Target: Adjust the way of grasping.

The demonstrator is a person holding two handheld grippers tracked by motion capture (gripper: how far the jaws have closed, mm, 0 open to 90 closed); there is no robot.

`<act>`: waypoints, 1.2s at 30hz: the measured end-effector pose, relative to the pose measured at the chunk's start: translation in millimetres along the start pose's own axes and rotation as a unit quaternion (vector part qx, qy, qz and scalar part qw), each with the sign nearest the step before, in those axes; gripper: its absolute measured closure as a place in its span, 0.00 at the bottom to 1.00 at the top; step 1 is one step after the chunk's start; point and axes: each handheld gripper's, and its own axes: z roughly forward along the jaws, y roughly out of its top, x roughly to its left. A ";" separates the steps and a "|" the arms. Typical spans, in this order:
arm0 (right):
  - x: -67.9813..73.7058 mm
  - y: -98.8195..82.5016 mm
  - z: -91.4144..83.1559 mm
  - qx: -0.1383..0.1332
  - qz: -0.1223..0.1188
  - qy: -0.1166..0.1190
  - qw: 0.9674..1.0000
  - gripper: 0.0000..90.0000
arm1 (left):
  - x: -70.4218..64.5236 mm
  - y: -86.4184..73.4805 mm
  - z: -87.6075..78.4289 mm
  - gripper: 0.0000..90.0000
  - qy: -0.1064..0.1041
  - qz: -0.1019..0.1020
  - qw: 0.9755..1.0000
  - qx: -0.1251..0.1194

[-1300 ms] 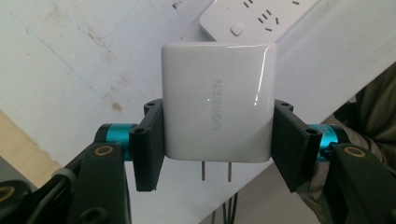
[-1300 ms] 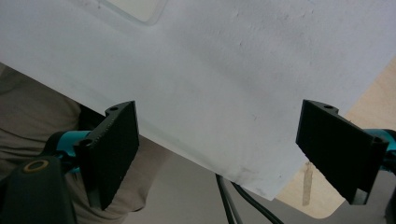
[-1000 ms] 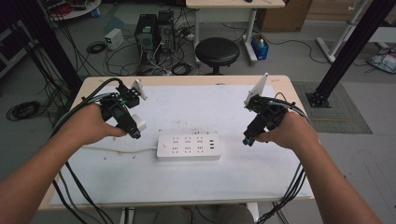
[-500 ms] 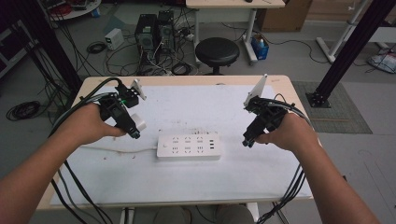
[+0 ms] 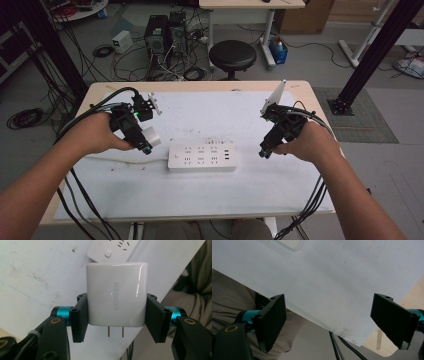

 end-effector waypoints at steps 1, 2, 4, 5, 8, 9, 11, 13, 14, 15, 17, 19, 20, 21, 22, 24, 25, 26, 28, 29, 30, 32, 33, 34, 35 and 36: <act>0.1 0.3 0.0 0.001 0.000 0.000 1.000 0.15 | -1.7 0.5 1.1 0.47 0.002 0.015 1.000 0.000; 0.2 0.6 0.2 0.001 0.000 0.001 1.000 0.15 | -3.2 1.1 2.1 0.47 0.001 0.027 1.000 -0.002; 0.2 1.0 0.7 0.000 -0.002 0.000 1.000 0.15 | -4.9 3.0 2.6 0.47 -0.007 0.052 0.999 -0.008; 0.3 1.2 1.0 -0.001 -0.001 0.001 1.000 0.15 | -6.0 4.1 2.9 0.47 -0.013 0.062 0.998 -0.012; 0.6 1.2 1.7 0.001 0.002 0.003 1.000 0.15 | -10.1 8.0 3.2 0.47 -0.023 0.099 0.995 -0.021; 0.5 1.1 2.2 0.000 0.001 0.005 1.000 0.15 | -11.3 9.3 3.5 0.47 -0.022 0.109 0.993 -0.027; 0.8 0.8 2.7 0.003 0.000 0.006 1.000 0.15 | -13.9 11.3 3.6 0.47 -0.024 0.126 0.991 -0.040; 1.3 0.7 2.6 0.004 0.002 0.008 1.000 0.15 | -15.1 13.1 3.7 0.47 -0.032 0.142 0.988 -0.053; 1.3 0.7 2.3 0.003 0.004 0.010 1.000 0.15 | -16.0 13.6 4.0 0.47 -0.037 0.148 0.986 -0.062; 1.0 0.7 2.1 0.000 0.004 0.012 1.000 0.15 | -16.4 14.4 4.8 0.47 -0.044 0.149 0.986 -0.066; 0.4 0.8 1.6 -0.001 0.009 0.018 1.000 0.15 | -17.3 16.1 7.2 0.47 -0.047 0.153 0.985 -0.070; -0.6 0.7 2.3 -0.004 0.018 0.027 0.999 0.15 | -18.2 17.4 10.1 0.47 -0.050 0.153 0.984 -0.074; -1.2 0.6 2.4 -0.006 0.028 0.036 0.999 0.15 | -18.4 18.2 10.8 0.47 -0.048 0.154 0.984 -0.076; -1.7 0.4 2.6 -0.009 0.034 0.044 0.998 0.15 | -18.5 18.9 11.3 0.47 -0.050 0.155 0.983 -0.081; -2.4 0.3 2.6 -0.011 0.039 0.055 0.998 0.15 | -18.9 19.5 11.3 0.47 -0.052 0.155 0.983 -0.086; -2.6 0.2 3.0 -0.015 0.042 0.069 0.997 0.15 | -19.9 20.7 11.2 0.47 -0.052 0.154 0.982 -0.098; -2.3 0.1 3.0 -0.015 0.046 0.075 0.996 0.15 | -20.3 21.6 11.0 0.47 -0.052 0.156 0.981 -0.102; -2.3 0.1 2.7 -0.018 0.051 0.081 0.995 0.15 | -20.9 22.3 10.9 0.47 -0.053 0.157 0.981 -0.105; -2.5 -0.5 2.5 -0.025 0.059 0.095 0.993 0.15 | -22.6 24.1 10.8 0.47 -0.054 0.164 0.979 -0.111; -3.0 -0.9 2.6 -0.029 0.062 0.100 0.993 0.15 | -24.0 24.7 11.3 0.47 -0.055 0.163 0.978 -0.115; -3.6 -1.4 2.9 -0.033 0.065 0.106 0.992 0.15 | -25.2 25.2 11.7 0.47 -0.054 0.163 0.978 -0.116; -4.9 -2.5 3.9 -0.042 0.080 0.122 0.988 0.15 | -26.4 26.5 13.0 0.47 -0.053 0.166 0.978 -0.117; -6.2 -3.2 4.8 -0.048 0.084 0.134 0.986 0.15 | -27.0 27.0 13.7 0.47 -0.054 0.167 0.977 -0.118; -7.7 -4.1 5.6 -0.055 0.089 0.148 0.983 0.15 | -27.7 27.3 14.3 0.47 -0.054 0.166 0.977 -0.119; -8.5 -5.1 5.6 -0.059 0.099 0.159 0.981 0.15 | -27.6 27.8 14.2 0.47 -0.055 0.169 0.977 -0.117; -9.3 -5.9 6.1 -0.067 0.105 0.170 0.978 0.15 | -28.5 28.0 14.9 0.47 -0.056 0.165 0.977 -0.123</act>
